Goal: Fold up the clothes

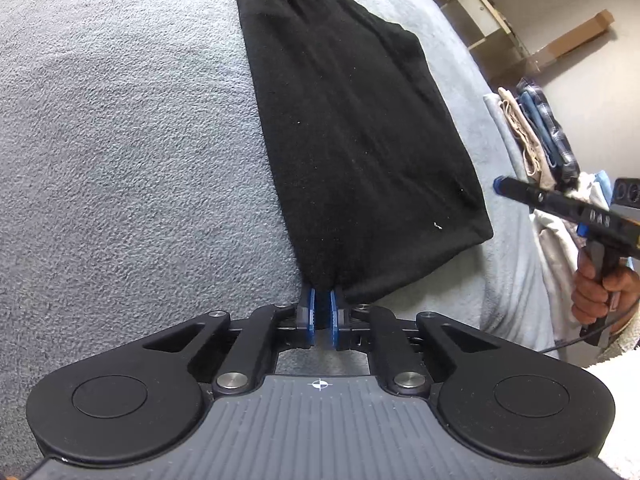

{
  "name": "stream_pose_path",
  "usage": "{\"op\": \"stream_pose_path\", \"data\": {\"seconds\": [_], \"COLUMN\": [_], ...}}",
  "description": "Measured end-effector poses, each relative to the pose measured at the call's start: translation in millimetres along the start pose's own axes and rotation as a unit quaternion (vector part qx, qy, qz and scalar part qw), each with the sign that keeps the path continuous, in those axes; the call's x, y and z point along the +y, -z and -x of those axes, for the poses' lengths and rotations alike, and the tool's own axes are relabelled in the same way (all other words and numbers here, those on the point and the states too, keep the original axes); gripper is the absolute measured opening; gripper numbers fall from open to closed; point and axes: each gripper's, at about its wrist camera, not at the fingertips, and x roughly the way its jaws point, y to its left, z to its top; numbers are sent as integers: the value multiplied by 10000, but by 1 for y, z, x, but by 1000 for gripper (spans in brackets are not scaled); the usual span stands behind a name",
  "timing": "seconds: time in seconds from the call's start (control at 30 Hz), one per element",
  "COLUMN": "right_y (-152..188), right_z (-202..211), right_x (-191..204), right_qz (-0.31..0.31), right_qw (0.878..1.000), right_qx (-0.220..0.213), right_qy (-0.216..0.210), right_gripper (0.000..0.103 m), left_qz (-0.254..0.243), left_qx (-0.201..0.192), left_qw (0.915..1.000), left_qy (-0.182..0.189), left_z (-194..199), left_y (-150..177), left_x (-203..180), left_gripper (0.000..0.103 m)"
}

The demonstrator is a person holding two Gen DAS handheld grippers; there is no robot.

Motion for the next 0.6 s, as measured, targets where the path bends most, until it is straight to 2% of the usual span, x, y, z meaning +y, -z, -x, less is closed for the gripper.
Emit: {"op": "stream_pose_path", "data": {"seconds": [0.07, 0.1, 0.27, 0.43, 0.6], "right_y": [-1, -1, -5, 3, 18], "right_z": [-19, -28, -48, -40, -51], "right_x": [24, 28, 28, 30, 45], "right_qz": [529, 590, 280, 503, 1205], "right_qw": [9982, 9975, 9966, 9953, 9870], "right_qx": [267, 359, 582, 697, 1061], "right_qy": [-91, -120, -504, -457, -115], "right_gripper": [16, 14, 14, 15, 15], "left_qz": [0, 12, 68, 84, 114], "left_qx": [-12, -23, -51, -15, -14], "left_qw": [10000, 10000, 10000, 10000, 9999], "left_qy": [-7, -6, 12, 35, 56], "left_z": [0, 0, 2, 1, 1], "left_y": [1, 1, 4, 2, 2], "left_x": [0, 0, 2, 4, 5], "left_gripper": [7, 8, 8, 8, 8]}}
